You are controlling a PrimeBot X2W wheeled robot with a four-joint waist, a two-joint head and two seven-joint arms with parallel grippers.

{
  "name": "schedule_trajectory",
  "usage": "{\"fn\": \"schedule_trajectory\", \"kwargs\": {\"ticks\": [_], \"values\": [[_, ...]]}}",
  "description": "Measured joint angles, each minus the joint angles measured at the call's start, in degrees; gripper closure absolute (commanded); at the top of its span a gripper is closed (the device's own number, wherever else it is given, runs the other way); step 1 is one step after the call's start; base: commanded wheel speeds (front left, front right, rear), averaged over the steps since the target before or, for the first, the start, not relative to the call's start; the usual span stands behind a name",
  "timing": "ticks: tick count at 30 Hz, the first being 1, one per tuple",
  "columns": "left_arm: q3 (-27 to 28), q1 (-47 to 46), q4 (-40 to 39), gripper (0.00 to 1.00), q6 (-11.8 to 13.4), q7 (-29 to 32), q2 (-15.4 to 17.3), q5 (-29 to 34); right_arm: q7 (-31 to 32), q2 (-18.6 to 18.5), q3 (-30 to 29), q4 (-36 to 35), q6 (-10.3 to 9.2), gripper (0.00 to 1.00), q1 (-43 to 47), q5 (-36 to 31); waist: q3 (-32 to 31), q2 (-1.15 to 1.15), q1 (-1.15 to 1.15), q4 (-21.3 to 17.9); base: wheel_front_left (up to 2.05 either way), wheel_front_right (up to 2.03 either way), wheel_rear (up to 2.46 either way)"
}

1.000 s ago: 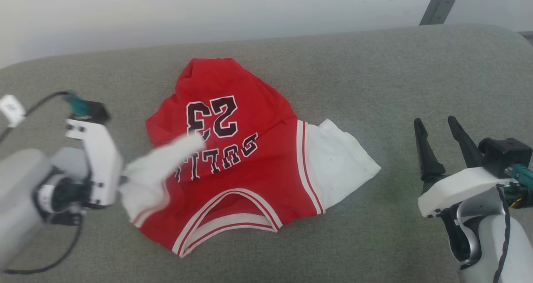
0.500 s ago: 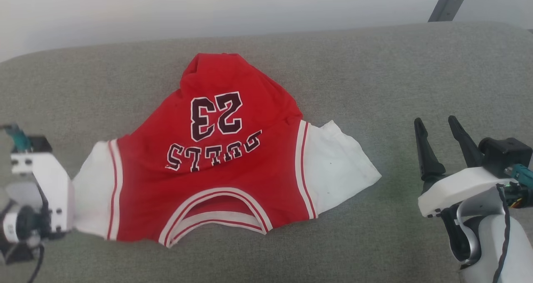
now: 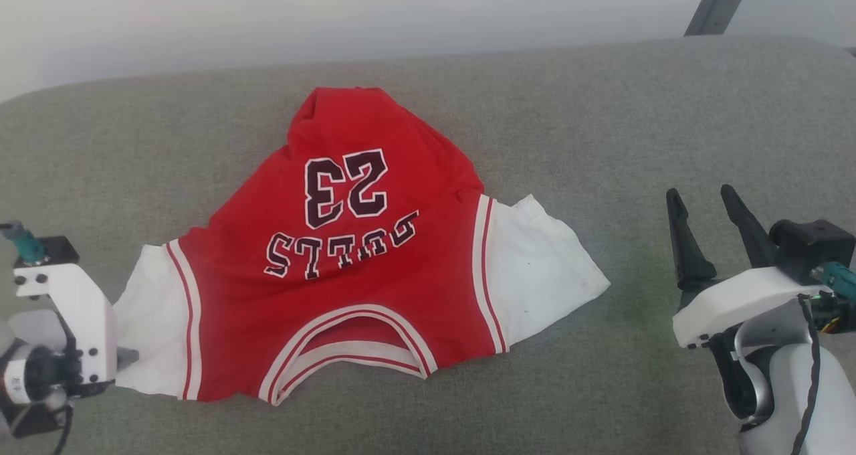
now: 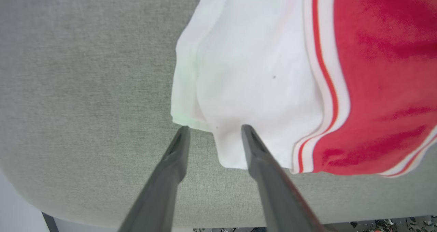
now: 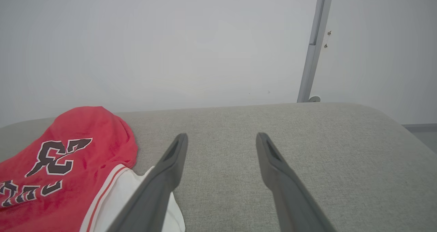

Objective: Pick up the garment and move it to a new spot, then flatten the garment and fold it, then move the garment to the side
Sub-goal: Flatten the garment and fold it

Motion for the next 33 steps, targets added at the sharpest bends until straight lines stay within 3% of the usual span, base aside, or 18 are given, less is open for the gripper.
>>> {"fn": "schedule_trajectory", "kwargs": {"ticks": [11,31,32,33], "values": [[-0.58,-1.56,1.05,0.0,0.36,0.02,0.48,2.27,0.64,-0.27,0.66,-0.29,0.0,0.0,0.54,0.0,-1.77,0.0,0.0,0.46,0.0,0.0,0.0],[-0.11,-0.79,18.92,0.0,-6.81,-3.59,-7.34,0.91,4.44,-2.66,2.15,-3.91,0.0,0.0,0.55,0.2,1.33,0.0,0.0,-1.08,0.0,0.0,0.0],[-0.13,-0.86,19.42,0.42,-7.47,-3.38,-7.61,0.82,5.08,-2.98,2.71,-3.98,0.0,0.0,0.55,0.59,1.49,0.0,0.0,-1.02,0.0,0.0,0.0],[-0.18,-0.99,19.87,0.95,-8.09,-3.22,-7.86,0.84,5.7,-3.3,3.36,-4.02,0.0,0.0,0.55,1.01,1.62,0.0,0.0,-0.94,0.0,0.0,0.0]]}}
